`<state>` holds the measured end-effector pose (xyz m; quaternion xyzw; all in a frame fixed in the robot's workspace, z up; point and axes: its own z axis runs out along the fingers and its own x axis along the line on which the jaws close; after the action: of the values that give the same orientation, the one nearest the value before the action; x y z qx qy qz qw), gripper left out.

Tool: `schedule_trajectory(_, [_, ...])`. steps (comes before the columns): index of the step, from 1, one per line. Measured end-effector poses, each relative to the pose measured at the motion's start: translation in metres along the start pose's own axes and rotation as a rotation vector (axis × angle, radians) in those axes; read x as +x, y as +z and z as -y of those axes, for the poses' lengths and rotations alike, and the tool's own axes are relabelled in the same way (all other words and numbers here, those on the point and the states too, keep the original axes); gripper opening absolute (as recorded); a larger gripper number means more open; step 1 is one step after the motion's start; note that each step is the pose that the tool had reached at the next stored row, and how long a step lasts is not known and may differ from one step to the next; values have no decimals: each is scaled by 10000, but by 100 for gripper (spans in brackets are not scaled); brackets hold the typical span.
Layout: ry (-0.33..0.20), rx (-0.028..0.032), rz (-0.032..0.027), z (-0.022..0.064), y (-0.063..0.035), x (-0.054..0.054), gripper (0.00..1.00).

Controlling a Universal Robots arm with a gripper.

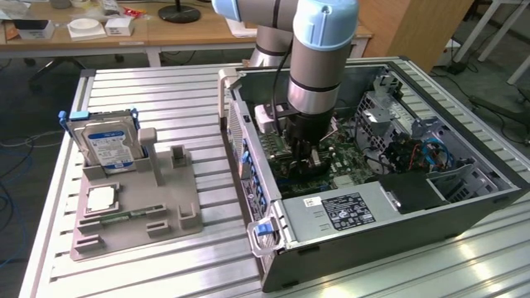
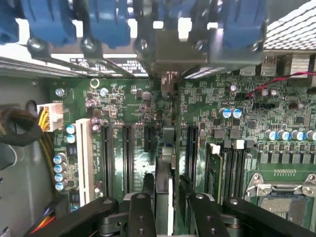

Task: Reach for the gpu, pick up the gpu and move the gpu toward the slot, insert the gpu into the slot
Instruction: 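Insert the gpu into the slot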

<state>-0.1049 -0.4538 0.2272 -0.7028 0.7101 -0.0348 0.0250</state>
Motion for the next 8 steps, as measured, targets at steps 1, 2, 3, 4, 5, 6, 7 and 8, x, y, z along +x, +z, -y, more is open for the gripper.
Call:
schedule_trajectory(1, [-2, 5, 9, 2, -7, 0, 34])
schedule_trajectory(2, [-2, 4, 8, 3, -22, 0, 34])
schedule_trajectory(3, [-2, 2, 3, 4, -39, 1, 34])
schedule_trajectory(4, [-1, 3, 5, 6, -57, 1, 34])
schedule_trajectory(5, [-1, 4, 5, 8, -81, 1, 34])
schedule_trajectory(6, [-2, 7, 5, 10, -105, 2, 34])
schedule_trajectory(7, [-2, 8, 5, 12, -131, 2, 34])
schedule_trajectory(8, [-3, 9, 4, 15, -156, 2, 34])
